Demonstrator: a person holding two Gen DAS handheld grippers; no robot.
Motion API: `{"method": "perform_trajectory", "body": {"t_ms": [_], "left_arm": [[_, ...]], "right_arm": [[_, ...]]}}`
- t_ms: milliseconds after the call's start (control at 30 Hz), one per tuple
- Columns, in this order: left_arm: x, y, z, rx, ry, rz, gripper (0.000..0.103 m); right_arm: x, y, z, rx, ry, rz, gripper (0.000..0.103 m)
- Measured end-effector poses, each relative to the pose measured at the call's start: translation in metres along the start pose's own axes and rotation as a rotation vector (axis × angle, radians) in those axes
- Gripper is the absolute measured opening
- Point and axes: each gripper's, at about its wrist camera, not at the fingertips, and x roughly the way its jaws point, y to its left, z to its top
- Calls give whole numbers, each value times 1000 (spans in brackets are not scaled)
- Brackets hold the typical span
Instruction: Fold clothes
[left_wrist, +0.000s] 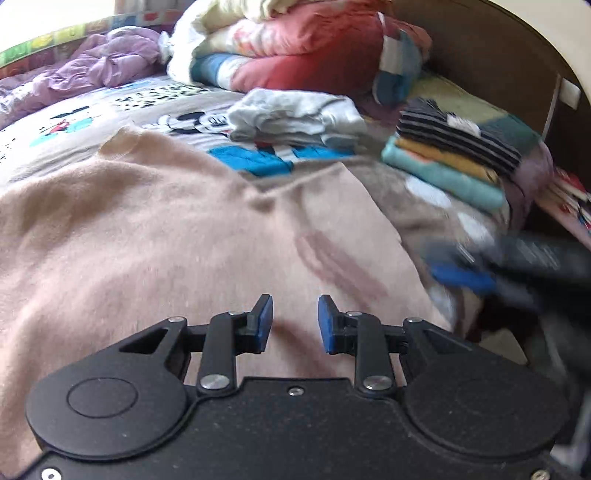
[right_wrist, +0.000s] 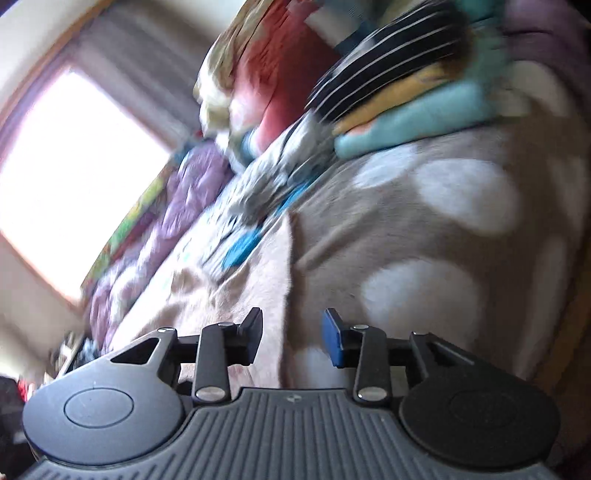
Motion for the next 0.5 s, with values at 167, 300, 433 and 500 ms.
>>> {"method": "perform_trajectory", "body": {"t_ms": [167,300,433,500], "left_arm": [[-4,17,-21,-38,-6,-68,27],[0,24,-20,-67,-7,-112,29],[4,30,-19,-96,-8,-154,33],[3,35,-20,-125,-7,-173,36]], "right_arm": [[46,-1,26,-36,75,59,57],[60,3,29,-96,88,51,35],[58,25,17,-204,66,45,8],[41,34,21,-226,-16,44,6]]}}
